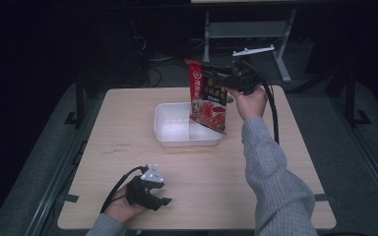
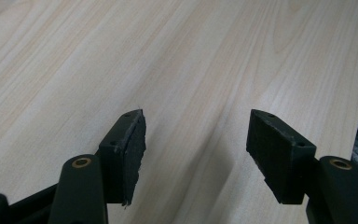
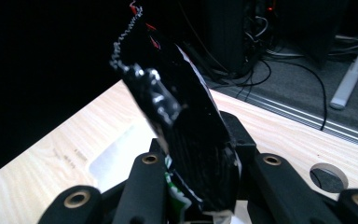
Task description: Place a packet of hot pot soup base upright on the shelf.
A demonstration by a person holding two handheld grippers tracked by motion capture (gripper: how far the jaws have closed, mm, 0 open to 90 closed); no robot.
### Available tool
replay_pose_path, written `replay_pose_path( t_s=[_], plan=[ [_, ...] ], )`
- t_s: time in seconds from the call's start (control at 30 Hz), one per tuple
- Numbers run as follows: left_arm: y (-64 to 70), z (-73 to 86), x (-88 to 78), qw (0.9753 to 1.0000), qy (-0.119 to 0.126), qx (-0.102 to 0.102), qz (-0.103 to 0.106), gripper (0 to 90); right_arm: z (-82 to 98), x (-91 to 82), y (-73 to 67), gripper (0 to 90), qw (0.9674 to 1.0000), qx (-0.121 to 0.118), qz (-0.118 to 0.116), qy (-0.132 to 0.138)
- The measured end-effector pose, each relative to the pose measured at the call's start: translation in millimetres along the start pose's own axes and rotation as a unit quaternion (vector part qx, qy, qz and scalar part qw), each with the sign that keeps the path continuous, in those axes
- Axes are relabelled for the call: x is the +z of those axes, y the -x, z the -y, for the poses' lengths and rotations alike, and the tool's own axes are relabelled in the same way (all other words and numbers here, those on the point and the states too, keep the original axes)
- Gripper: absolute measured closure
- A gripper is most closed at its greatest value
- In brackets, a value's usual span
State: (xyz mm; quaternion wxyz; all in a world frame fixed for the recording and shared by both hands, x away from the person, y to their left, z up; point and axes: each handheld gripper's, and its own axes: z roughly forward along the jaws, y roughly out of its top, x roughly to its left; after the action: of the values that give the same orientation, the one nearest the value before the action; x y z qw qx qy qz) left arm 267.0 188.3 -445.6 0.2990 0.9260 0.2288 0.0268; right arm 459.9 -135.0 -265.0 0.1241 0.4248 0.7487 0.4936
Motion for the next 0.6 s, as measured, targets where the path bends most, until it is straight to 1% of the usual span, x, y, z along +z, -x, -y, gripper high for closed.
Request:
replay_pose_path(
  t_s=[0.13,0.17,0.23,0.33,0.43,0.5,0.6],
  plan=[
    [-0.4,0.2,-0.4,1.0000,0.002,-0.001,0.000,37.1,1.4,6.5,1.0,73.5,0.9999,-0.002,0.010,-0.005],
    [-0.7,0.4,-0.4,1.0000,0.003,-0.002,0.001,37.1,2.4,9.7,0.0,73.6,0.9997,-0.008,0.021,-0.007],
    [-0.4,0.2,-0.4,1.0000,0.004,-0.004,0.006,36.9,3.4,12.4,-0.8,73.6,0.9995,-0.011,0.029,-0.007],
    [1.2,-1.1,-1.1,0.9999,0.008,-0.003,0.009,36.9,4.2,14.8,-1.0,73.5,0.9994,-0.012,0.031,-0.005],
    [2.6,-2.4,-1.2,0.9999,0.009,0.002,0.010,36.9,7.0,21.1,0.0,73.5,0.9995,-0.011,0.028,-0.007],
    [1.8,-1.5,-0.2,0.9999,0.006,0.002,0.010,36.9,9.2,24.2,0.4,73.5,0.9996,-0.008,0.027,-0.006],
    [0.0,0.4,0.2,0.9999,0.007,-0.003,0.010,36.9,14.5,29.1,0.8,73.4,0.9994,-0.008,0.034,-0.004]
  ],
)
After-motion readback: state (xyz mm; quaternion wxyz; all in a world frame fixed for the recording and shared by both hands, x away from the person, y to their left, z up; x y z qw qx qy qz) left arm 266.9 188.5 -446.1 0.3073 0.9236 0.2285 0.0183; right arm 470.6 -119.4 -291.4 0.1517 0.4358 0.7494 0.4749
